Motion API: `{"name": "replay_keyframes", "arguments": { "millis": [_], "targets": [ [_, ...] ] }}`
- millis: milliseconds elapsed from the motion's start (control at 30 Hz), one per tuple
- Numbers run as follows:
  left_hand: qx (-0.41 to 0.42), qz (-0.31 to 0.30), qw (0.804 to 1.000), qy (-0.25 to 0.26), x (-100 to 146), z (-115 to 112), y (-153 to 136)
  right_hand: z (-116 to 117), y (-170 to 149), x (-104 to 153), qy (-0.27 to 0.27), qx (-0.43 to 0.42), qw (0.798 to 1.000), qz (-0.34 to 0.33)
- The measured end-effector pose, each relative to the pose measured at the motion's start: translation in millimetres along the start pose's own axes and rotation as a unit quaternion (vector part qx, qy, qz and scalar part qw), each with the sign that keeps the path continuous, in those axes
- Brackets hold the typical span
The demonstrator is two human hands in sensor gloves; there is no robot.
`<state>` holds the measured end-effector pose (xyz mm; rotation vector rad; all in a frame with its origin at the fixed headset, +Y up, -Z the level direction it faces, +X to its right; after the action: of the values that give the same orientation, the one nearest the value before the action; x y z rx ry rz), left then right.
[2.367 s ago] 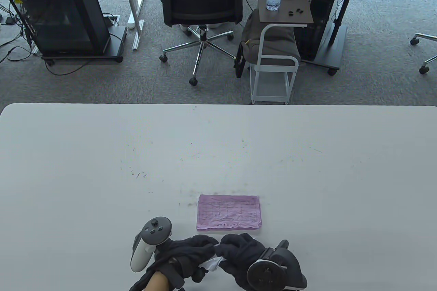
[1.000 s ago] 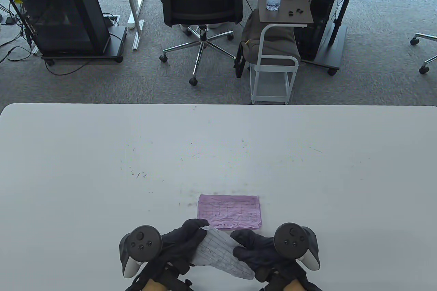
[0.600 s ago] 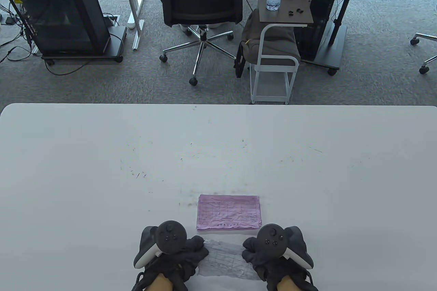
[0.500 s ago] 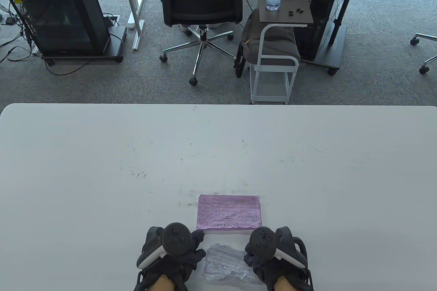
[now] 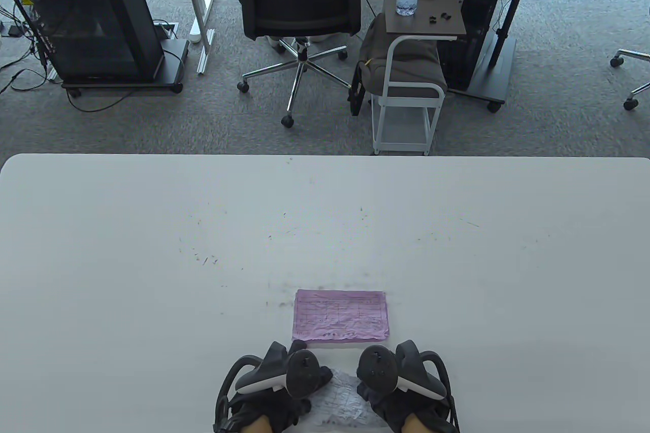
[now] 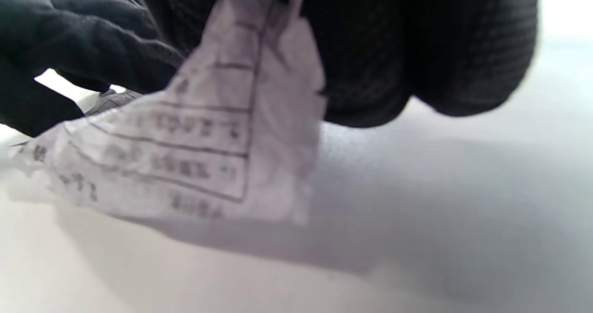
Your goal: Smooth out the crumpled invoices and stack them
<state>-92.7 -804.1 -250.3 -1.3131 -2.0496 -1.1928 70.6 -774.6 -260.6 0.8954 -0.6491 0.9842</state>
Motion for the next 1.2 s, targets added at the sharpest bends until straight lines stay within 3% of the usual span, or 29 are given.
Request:
{"name": "replay_keyframes", "arguments": {
  "millis": [267, 567, 700, 833, 933, 1000, 1200],
  "targets": [
    [0.046, 0.059, 0.995, -0.059, 1.9, -11.0, -14.7, -7.3, -23.2, 6.8, -0.011, -0.059, 0.998, 0.036],
    [0.054, 0.077, 0.993, -0.074, 2.8, -13.6, -19.1, -7.0, -58.1, 17.2, -0.041, -0.08, 0.99, 0.108],
    [0.059, 0.07, 0.993, -0.071, 2.8, -12.9, -19.9, -25.5, -40.2, 22.7, -0.124, -0.042, 0.989, 0.075],
    [0.067, 0.064, 0.993, -0.074, 2.6, -13.5, -21.6, -33.7, -7.0, 24.8, -0.147, -0.019, 0.989, -0.012],
    [0.066, 0.065, 0.993, -0.075, 2.6, -13.4, -21.6, -27.1, 19.5, 21.9, -0.115, -0.057, 0.984, -0.123],
    [0.068, 0.066, 0.993, -0.076, 3.0, -13.3, -21.5, -18.7, 32.6, 19.0, -0.082, -0.095, 0.979, -0.159],
    [0.069, 0.064, 0.993, -0.078, 3.5, -12.9, -21.0, 17.4, 74.0, 6.5, 0.039, 0.019, 0.977, -0.208]
  ]
}}
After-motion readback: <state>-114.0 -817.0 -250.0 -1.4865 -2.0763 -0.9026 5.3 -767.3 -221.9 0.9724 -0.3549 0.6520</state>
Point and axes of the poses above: the tracker on the back of each hand, its own y axis roughly to the thumb side, its own x axis roughly from the fingertips to the wrist, z = x × y, the point moved 4 cm from there along -x, roughly from the wrist to the fingertips, and after that the axes turned 7 degrees about y, right-handed, at the moved point
